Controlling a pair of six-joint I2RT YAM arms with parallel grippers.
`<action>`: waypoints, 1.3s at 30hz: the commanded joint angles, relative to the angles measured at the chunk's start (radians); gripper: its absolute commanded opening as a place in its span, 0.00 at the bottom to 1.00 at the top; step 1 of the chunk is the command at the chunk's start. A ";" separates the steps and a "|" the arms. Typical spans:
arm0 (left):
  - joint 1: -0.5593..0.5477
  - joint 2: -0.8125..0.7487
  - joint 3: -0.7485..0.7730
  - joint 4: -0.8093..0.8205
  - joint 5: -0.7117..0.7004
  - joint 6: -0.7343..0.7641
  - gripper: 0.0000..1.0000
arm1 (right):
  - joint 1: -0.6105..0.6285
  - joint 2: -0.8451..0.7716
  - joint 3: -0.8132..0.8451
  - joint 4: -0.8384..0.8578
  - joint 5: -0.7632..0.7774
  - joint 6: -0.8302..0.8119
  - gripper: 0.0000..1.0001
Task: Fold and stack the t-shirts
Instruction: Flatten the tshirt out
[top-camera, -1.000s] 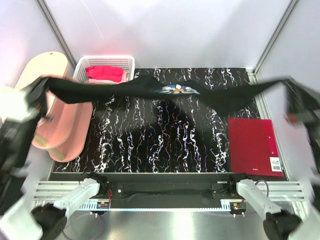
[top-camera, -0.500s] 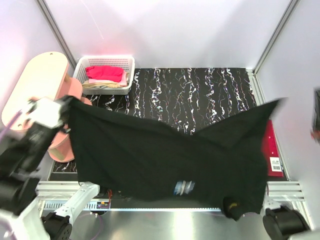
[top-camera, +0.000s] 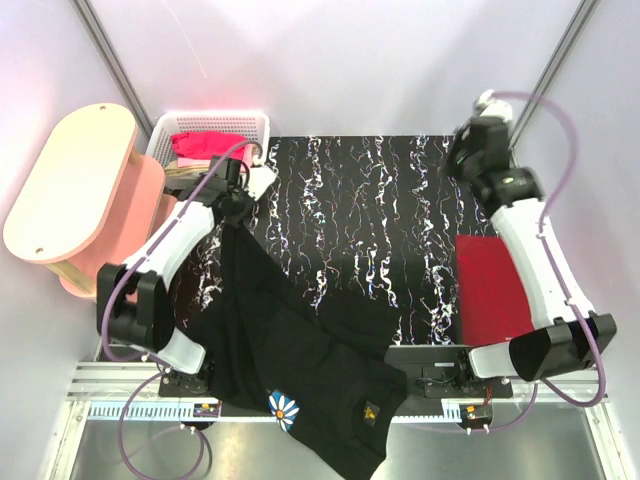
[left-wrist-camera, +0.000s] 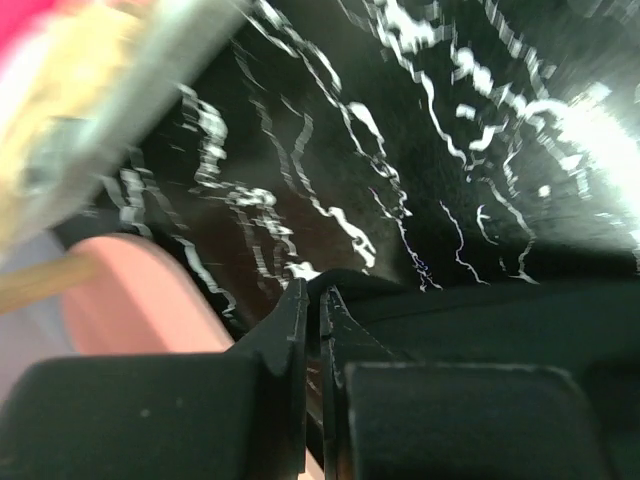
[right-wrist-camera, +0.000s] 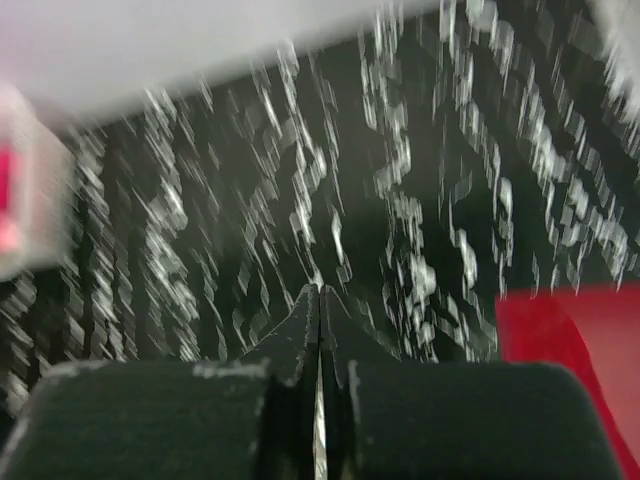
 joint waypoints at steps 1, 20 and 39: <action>-0.008 0.016 0.007 0.138 -0.078 0.043 0.00 | 0.112 -0.101 -0.221 0.086 -0.004 0.040 0.00; -0.008 -0.138 -0.157 0.227 -0.160 0.095 0.00 | 0.274 -0.402 -0.953 -0.058 -0.317 0.380 0.67; -0.014 -0.176 -0.164 0.195 -0.143 0.086 0.00 | 0.297 -0.061 -1.047 0.206 -0.288 0.422 0.57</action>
